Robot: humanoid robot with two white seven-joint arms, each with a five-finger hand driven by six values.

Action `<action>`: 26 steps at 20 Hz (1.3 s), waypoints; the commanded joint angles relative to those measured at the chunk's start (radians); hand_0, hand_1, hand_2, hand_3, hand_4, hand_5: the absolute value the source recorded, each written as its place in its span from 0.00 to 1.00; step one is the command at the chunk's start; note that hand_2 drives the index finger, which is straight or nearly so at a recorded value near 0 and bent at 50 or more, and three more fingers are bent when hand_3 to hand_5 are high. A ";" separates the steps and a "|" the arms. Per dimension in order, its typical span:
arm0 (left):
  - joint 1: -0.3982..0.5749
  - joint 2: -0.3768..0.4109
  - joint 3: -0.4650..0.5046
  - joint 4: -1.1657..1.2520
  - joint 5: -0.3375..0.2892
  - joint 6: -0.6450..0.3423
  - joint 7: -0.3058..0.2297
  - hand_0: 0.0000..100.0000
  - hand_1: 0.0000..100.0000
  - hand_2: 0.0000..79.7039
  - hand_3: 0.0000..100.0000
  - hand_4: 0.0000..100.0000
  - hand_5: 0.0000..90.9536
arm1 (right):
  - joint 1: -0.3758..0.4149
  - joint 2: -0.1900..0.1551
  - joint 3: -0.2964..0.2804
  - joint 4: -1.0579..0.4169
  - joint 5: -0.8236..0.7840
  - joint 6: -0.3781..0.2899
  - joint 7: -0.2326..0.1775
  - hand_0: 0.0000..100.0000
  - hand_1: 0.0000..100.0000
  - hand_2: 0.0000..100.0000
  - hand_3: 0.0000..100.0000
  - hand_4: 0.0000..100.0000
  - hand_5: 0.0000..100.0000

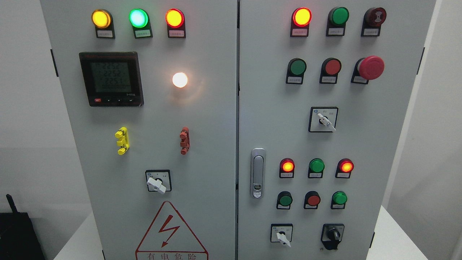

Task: Trip black knob to open circuit

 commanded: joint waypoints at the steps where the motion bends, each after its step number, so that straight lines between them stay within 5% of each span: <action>1: -0.002 -0.002 0.001 0.000 0.002 -0.002 0.000 0.12 0.39 0.00 0.00 0.00 0.00 | -0.011 0.003 -0.015 -0.054 -0.003 -0.020 -0.010 0.00 0.11 0.00 1.00 0.96 0.98; 16: -0.002 -0.002 0.001 0.000 0.002 -0.002 0.000 0.12 0.39 0.00 0.00 0.00 0.00 | 0.005 0.002 -0.028 -0.405 -0.003 0.031 -0.012 0.00 0.11 0.03 1.00 1.00 1.00; 26: -0.002 -0.002 0.001 0.000 0.002 -0.002 0.000 0.12 0.39 0.00 0.00 0.00 0.00 | 0.001 0.002 -0.032 -0.497 -0.004 0.068 -0.012 0.00 0.12 0.05 1.00 1.00 1.00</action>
